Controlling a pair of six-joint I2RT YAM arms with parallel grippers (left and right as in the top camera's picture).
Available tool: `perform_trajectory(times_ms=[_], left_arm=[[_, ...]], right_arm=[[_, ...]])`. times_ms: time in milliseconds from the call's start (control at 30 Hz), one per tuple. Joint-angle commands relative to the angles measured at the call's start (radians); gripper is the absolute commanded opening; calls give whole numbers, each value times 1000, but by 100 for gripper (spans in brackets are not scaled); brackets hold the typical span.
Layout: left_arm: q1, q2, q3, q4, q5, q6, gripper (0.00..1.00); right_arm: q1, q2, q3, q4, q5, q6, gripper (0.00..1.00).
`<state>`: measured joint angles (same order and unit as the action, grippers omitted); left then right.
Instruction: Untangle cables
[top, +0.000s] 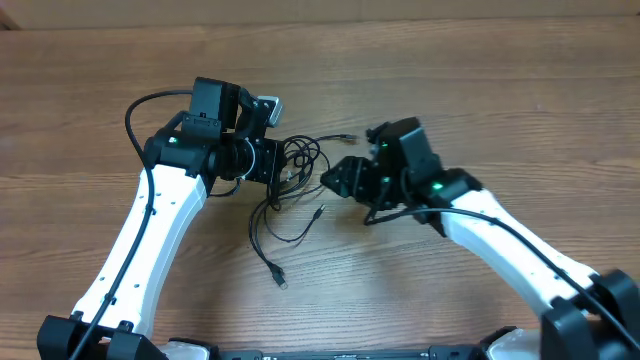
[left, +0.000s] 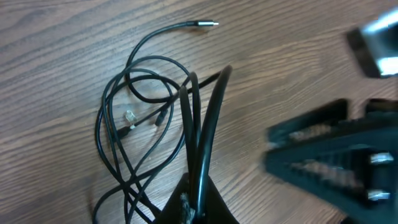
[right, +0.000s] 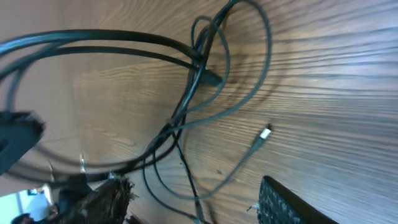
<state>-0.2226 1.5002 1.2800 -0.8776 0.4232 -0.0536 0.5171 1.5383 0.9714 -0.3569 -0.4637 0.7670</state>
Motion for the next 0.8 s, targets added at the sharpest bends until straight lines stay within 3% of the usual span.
perform_trajectory(times_ms=[0, 333, 567, 733, 767], left_arm=[[2, 0, 18, -11, 24, -21, 4], [0, 0, 18, -15, 27, -21, 4], [0, 0, 18, -1, 156, -21, 4], [0, 0, 18, -9, 180, -15, 4], [0, 0, 18, -13, 178, 7, 4]], right_arm=[[70, 74, 3, 85, 29, 100, 65], [171, 232, 3, 202, 266, 297, 66], [180, 325, 3, 375, 288, 363, 63], [180, 337, 3, 420, 331, 362, 42], [172, 337, 3, 409, 332, 359, 15]])
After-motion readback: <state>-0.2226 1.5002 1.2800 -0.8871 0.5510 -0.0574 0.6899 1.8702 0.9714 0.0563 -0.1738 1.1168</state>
